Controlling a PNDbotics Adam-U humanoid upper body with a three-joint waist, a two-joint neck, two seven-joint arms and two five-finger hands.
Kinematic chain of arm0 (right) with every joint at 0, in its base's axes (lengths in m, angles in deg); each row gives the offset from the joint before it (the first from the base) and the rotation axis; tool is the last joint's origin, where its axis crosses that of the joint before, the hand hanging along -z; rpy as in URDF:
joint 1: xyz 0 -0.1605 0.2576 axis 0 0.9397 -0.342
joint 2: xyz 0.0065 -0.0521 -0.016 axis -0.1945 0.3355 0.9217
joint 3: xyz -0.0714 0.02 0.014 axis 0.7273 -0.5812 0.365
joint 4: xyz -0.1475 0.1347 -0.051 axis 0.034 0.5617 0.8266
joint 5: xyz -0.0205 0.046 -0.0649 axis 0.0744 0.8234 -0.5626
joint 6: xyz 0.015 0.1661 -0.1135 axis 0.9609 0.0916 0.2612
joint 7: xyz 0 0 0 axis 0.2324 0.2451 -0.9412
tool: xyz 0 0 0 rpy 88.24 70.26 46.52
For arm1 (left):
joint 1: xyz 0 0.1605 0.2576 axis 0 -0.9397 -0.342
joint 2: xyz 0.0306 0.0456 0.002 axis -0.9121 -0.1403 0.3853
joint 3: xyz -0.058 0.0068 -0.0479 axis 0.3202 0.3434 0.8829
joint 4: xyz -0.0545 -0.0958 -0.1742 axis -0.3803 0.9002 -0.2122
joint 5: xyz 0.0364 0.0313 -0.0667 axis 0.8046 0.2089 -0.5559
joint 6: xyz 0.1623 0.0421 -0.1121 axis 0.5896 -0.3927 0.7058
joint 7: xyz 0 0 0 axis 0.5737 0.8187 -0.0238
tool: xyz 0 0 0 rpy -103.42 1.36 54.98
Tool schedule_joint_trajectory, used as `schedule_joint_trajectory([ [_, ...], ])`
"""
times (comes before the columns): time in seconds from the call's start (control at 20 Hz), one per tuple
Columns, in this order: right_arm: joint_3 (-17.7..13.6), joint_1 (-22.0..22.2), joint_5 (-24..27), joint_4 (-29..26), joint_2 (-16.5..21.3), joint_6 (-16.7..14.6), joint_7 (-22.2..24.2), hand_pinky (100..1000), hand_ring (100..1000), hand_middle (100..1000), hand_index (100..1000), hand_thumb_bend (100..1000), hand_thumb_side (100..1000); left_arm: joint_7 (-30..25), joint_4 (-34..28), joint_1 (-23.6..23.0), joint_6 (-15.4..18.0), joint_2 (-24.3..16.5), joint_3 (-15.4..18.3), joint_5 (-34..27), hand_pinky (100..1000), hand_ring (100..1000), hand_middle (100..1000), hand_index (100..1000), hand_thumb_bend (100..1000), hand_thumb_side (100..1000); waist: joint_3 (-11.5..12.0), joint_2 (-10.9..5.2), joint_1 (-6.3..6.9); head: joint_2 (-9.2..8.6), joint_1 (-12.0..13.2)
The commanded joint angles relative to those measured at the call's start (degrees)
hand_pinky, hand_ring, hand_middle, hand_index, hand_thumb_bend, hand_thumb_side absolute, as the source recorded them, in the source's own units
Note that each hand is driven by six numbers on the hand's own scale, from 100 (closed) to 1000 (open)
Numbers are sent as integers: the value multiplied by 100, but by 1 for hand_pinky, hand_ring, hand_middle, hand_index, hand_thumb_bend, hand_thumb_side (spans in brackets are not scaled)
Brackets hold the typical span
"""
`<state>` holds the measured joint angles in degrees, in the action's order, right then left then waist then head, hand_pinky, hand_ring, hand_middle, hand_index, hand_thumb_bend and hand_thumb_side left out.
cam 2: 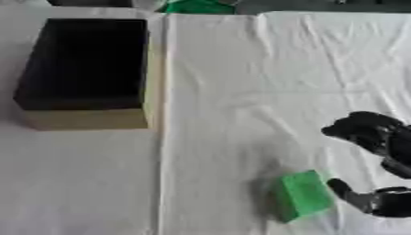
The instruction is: Pick up objects on the table and place them in the box.
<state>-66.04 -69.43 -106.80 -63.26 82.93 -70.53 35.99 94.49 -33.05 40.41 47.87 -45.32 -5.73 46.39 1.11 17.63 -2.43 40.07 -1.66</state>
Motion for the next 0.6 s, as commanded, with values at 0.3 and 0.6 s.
schedule_joint_trajectory([
  [0.3, 67, 39, 56, -36, 164, -231, 194, 919, 866, 801, 962, 357, 914, -19, -83, 77, -5, -146, 23, 9, 628, 704, 726, 785, 473, 1000, 12, -94, 2, -37, 5],
  [0.6, 187, 40, -297, -36, 178, -462, 156, 925, 876, 815, 972, 596, 1000, -31, -83, 94, 4, -143, 16, 5, 628, 704, 726, 785, 471, 1000, 14, -97, 5, -33, -11],
])
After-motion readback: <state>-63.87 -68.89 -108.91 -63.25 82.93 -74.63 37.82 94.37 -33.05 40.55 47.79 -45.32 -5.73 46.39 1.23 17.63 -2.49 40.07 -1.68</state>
